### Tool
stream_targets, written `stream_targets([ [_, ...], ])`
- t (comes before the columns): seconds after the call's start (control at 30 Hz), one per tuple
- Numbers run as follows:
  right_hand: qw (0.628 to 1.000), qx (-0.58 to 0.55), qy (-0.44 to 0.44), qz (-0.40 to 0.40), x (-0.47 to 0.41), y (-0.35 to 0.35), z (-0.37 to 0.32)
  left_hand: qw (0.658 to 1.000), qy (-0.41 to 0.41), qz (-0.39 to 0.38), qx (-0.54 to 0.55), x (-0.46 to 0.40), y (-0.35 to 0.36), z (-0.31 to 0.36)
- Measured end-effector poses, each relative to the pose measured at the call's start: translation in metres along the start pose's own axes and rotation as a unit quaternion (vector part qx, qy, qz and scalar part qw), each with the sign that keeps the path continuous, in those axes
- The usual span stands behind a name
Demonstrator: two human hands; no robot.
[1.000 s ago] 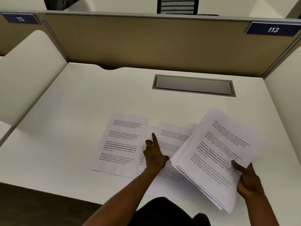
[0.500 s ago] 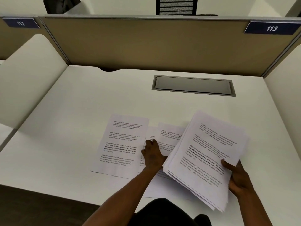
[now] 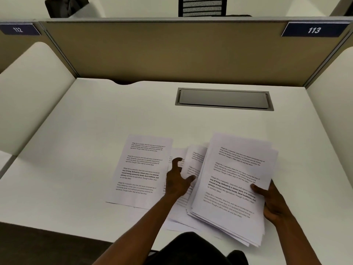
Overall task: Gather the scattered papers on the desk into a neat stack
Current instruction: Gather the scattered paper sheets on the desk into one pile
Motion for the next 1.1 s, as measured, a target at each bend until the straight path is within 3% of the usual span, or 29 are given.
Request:
stream_targets([
  [0.17, 0.999, 0.0, 0.016, -0.028, 0.001, 0.024, 0.006, 0.974, -0.138, -0.112, 0.142, 0.006, 0.006, -0.004],
  [0.33, 0.999, 0.025, 0.018, -0.016, -0.003, 0.035, 0.013, 0.931, -0.184, -0.21, 0.235, 0.015, 0.017, 0.0],
  [0.43, 0.999, 0.025, 0.023, -0.001, -0.002, 0.035, 0.012, 0.934, -0.169, -0.206, 0.239, 0.021, 0.02, 0.006],
  [0.57, 0.999, 0.018, 0.023, 0.015, 0.002, 0.032, 0.01, 0.964, -0.081, -0.217, 0.13, 0.033, 0.031, 0.022],
  [0.67, 1.0, 0.007, 0.014, 0.019, 0.006, 0.026, 0.006, 0.964, -0.03, -0.231, 0.125, 0.044, 0.035, 0.043],
  [0.77, 0.998, -0.062, 0.011, 0.002, 0.008, 0.023, 0.001, 0.941, -0.017, -0.275, 0.197, 0.052, 0.036, 0.066],
  [0.93, 0.98, -0.188, 0.055, -0.037, 0.015, 0.025, -0.008, 0.834, -0.015, -0.405, 0.375, 0.055, 0.043, 0.097],
  [1.1, 0.982, -0.15, 0.114, -0.022, 0.02, 0.025, -0.008, 0.836, -0.057, -0.352, 0.416, 0.035, 0.039, 0.081],
])
Point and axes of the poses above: each hand's wrist, its own x-axis away from the middle knuckle, its own y-axis out of the palm, z = x × y, the point moved 5 cm from there along -x, towards the middle knuckle, and after that the axes turned 2 degrees about z, right-handed, at the moved point
